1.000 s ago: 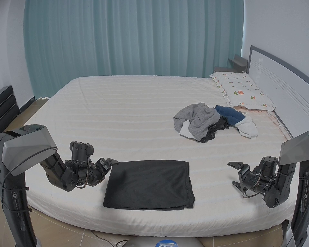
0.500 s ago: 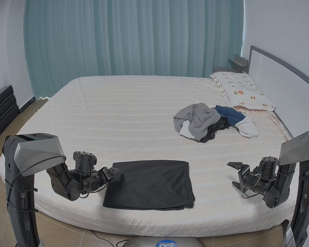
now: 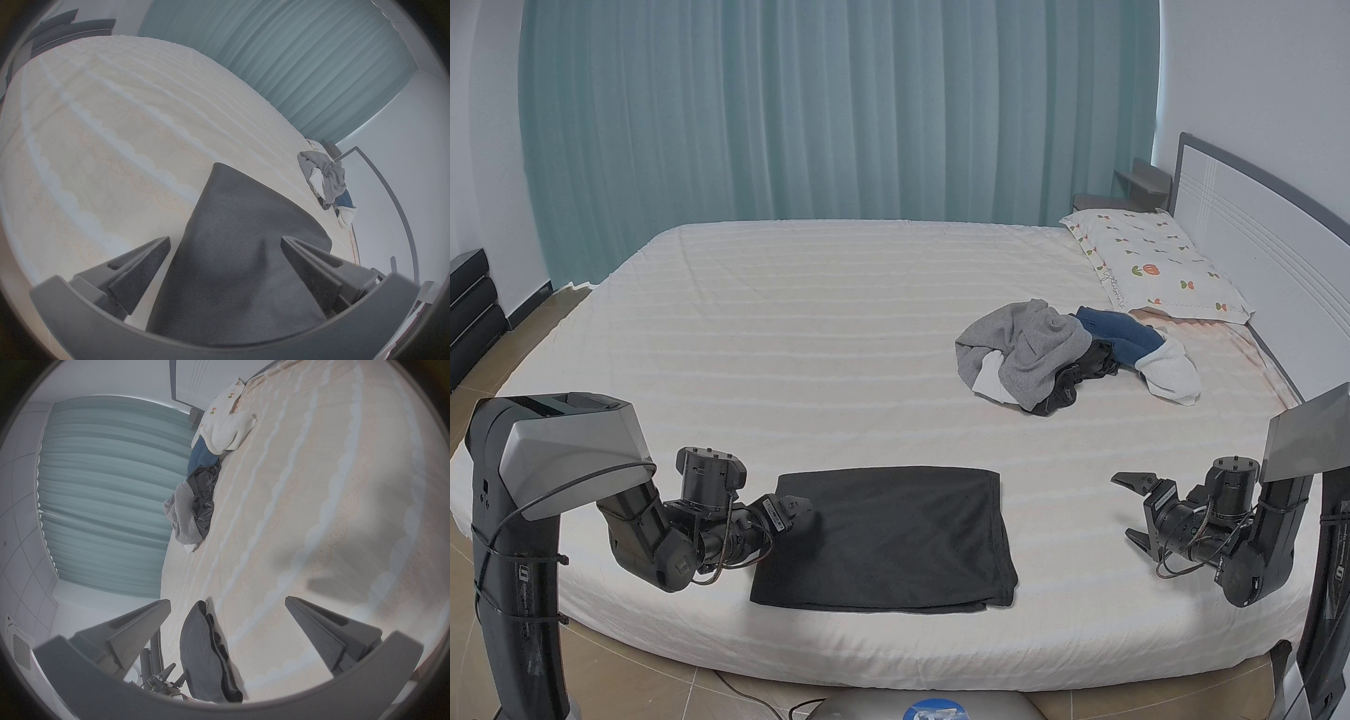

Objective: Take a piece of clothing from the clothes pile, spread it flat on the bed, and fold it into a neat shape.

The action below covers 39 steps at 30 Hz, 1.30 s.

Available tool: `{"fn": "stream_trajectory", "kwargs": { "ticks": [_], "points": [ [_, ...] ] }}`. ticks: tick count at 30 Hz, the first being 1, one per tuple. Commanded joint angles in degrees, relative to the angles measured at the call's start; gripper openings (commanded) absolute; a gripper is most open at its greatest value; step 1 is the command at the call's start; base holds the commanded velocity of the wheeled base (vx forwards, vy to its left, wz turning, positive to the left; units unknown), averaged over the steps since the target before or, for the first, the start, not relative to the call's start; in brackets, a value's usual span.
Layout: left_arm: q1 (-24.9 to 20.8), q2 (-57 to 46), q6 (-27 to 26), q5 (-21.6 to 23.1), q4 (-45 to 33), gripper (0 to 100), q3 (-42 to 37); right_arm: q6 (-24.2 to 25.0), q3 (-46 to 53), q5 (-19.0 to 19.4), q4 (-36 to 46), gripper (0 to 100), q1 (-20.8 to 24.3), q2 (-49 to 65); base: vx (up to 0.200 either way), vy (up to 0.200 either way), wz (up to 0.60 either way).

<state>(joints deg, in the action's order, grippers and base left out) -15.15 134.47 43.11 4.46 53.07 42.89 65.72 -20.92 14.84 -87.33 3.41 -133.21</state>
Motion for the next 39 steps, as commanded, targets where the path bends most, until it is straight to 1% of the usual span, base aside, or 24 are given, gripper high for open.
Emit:
{"fn": "stream_trajectory", "kwargs": {
  "ticks": [1,29,39],
  "points": [
    [-0.2,0.3,0.0,0.0,-0.1,0,0.4,0.0,0.0,0.0,0.0,100,0.0,0.0,0.0,0.0,0.0],
    [0.8,0.1,0.6,-1.4,1.0,0,0.8,0.0,0.1,0.0,0.0,100,0.0,0.0,0.0,0.0,0.0],
    [1.9,0.1,0.6,-1.5,1.0,0,0.4,0.0,0.1,0.0,0.0,100,0.0,0.0,0.0,0.2,0.0]
  ]
}}
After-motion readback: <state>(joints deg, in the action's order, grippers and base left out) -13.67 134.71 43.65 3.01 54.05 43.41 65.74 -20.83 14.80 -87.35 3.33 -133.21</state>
